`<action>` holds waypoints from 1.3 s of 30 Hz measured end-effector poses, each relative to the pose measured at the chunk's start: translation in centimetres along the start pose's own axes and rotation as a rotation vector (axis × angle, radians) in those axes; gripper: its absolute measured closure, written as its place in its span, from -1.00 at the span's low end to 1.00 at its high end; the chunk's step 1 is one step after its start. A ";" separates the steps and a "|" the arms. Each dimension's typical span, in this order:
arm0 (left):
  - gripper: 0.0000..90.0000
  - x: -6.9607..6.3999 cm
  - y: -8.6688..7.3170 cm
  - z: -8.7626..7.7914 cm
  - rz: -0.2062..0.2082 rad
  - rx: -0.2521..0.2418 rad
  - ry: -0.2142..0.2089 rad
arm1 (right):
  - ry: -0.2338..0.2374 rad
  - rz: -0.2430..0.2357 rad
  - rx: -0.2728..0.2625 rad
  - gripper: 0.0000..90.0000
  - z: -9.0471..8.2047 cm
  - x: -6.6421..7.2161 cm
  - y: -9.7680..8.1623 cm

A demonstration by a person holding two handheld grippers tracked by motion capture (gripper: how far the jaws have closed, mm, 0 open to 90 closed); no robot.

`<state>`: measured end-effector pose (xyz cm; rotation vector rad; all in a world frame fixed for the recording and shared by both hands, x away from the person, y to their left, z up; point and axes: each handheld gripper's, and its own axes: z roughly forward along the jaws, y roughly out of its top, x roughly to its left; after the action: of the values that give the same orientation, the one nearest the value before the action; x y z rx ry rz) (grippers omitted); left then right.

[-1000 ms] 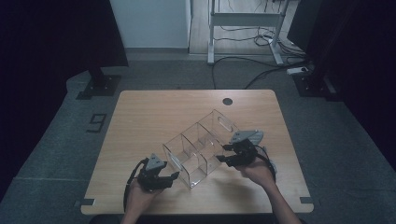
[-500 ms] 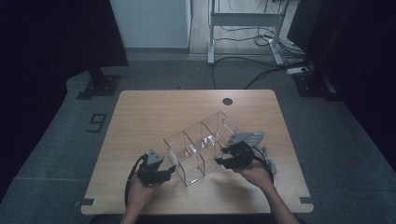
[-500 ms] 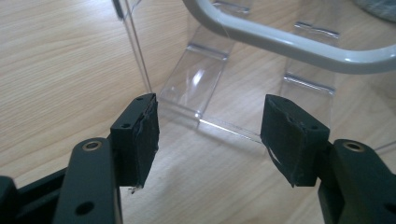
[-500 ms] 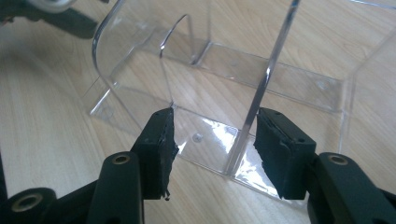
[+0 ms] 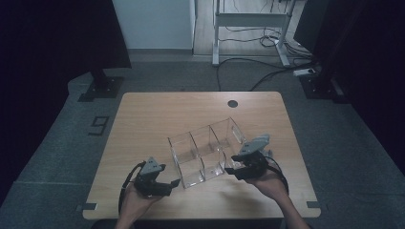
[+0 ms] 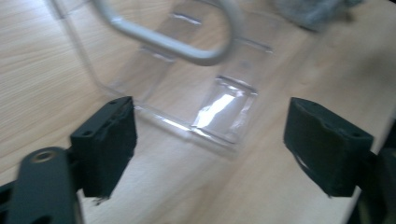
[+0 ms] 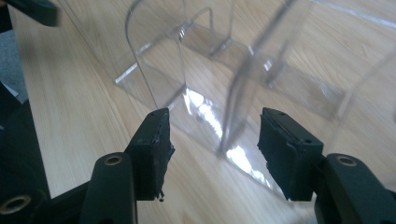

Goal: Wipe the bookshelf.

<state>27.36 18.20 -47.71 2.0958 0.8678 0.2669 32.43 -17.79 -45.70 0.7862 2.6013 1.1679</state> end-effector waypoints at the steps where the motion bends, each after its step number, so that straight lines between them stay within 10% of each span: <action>1: -0.67 -0.3 0.2 0.1 0.011 0.000 -0.001 | -0.009 0.006 0.000 -0.05 -0.4 -0.1 -0.3; 12: -0.39 -2.0 1.5 0.8 0.025 -0.010 0.064 | -0.115 0.106 -0.069 -0.03 -3.9 -2.7 -1.8; 39: -0.09 0.2 2.2 0.6 -0.005 -0.054 0.109 | -0.088 0.144 -0.048 -0.17 0.3 -5.9 1.3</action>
<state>28.87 17.00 -46.41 2.0442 0.9199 0.4010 38.00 -20.02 -45.17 1.0047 2.4713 1.2001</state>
